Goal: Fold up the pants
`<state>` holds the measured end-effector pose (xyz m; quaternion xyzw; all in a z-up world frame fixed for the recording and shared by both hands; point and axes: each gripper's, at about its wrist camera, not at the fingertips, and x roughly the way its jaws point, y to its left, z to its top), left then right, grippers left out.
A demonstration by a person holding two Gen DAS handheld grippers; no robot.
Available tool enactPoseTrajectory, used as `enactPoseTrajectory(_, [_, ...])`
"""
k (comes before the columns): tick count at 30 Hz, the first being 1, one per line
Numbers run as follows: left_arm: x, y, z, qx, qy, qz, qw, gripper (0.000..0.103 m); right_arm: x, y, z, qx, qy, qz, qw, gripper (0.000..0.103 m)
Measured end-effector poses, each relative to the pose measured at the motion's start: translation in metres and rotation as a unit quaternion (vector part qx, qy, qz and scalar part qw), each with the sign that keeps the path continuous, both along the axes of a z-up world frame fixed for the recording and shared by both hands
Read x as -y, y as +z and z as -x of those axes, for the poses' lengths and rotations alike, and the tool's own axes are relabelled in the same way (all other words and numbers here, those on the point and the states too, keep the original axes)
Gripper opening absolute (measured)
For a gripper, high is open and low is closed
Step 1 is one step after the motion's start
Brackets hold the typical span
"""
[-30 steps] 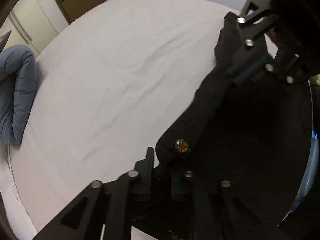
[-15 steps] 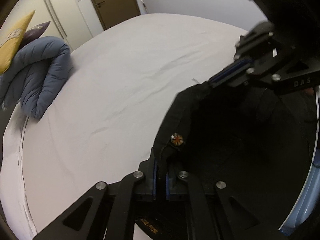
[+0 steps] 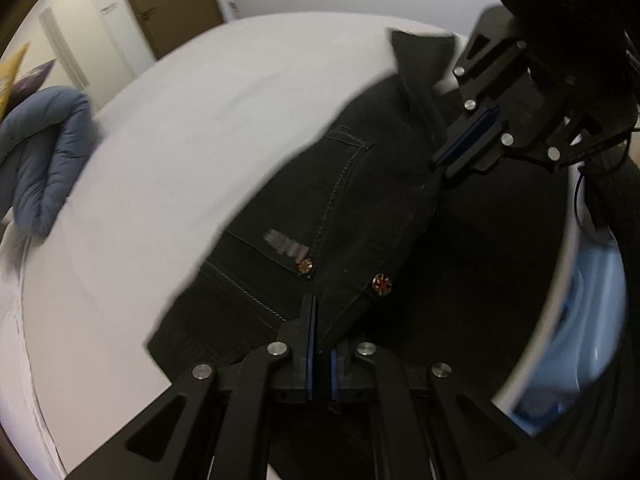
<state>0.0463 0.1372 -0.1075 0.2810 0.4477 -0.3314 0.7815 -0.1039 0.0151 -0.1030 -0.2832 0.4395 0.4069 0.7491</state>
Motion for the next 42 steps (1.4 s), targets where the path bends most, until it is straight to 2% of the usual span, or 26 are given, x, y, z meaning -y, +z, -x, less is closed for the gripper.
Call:
enactPoseTrajectory(4, [0.011,-0.025,0.038,-0.011,-0.046,-0.048,0.9977,0.005,-0.011,-0.025,0.052,0.006,0.037,0.048,0.998,0.005])
enactPoseTrajectory(7, [0.011,-0.033,0.051,-0.017,-0.054,-0.059,0.9966,0.005,-0.022,-0.040,0.077,0.003,0.036,0.056,0.998,0.005])
enactPoseTrajectory(16, [0.004,-0.041,0.053,-0.020,-0.061,-0.066,0.9958,0.005,-0.040,-0.052,0.099,0.017,0.007,0.070,0.997,0.005])
enactPoseTrajectory(24, [0.009,-0.041,0.064,-0.019,-0.049,-0.064,0.9965,0.005,-0.049,-0.063,0.116,0.031,-0.006,0.075,0.997,0.005])
enactPoseTrajectory(27, [0.005,-0.042,0.060,-0.023,-0.032,-0.052,0.9979,0.006,-0.050,-0.066,0.118,0.030,-0.019,0.072,0.997,0.006])
enactPoseTrajectory(29, [0.004,-0.041,0.060,-0.028,-0.018,-0.045,0.9984,0.013,-0.048,-0.073,0.115,0.019,-0.032,0.066,0.997,0.010])
enactPoseTrajectory(30, [0.004,-0.039,0.058,-0.023,-0.005,-0.043,0.9988,0.023,-0.047,-0.078,0.114,0.019,-0.041,0.063,0.997,0.010])
enactPoseTrajectory(31, [0.001,-0.033,0.057,-0.018,0.005,-0.045,0.9988,0.028,-0.047,-0.080,0.113,0.020,-0.049,0.060,0.997,0.010])
enactPoseTrajectory(33, [-0.004,-0.023,0.061,-0.009,0.024,-0.054,0.9982,0.051,-0.045,-0.079,0.113,0.017,-0.062,0.048,0.997,0.015])
enactPoseTrajectory(36, [-0.018,0.000,0.068,-0.007,0.037,-0.048,0.9981,0.065,-0.042,-0.081,0.111,0.005,-0.079,0.029,0.996,0.018])
enactPoseTrajectory(38, [-0.029,0.012,0.073,0.002,0.058,-0.043,0.9974,0.065,-0.043,-0.083,0.113,0.013,-0.079,0.029,0.996,0.020])
enactPoseTrajectory(40, [-0.032,0.033,0.069,0.021,0.095,-0.011,0.9952,0.065,-0.044,-0.084,0.113,0.006,-0.080,0.020,0.997,0.030])
enactPoseTrajectory(42, [-0.024,0.049,0.058,0.026,0.129,0.040,0.9905,0.065,-0.045,-0.083,0.115,-0.022,-0.077,-0.007,0.997,0.066])
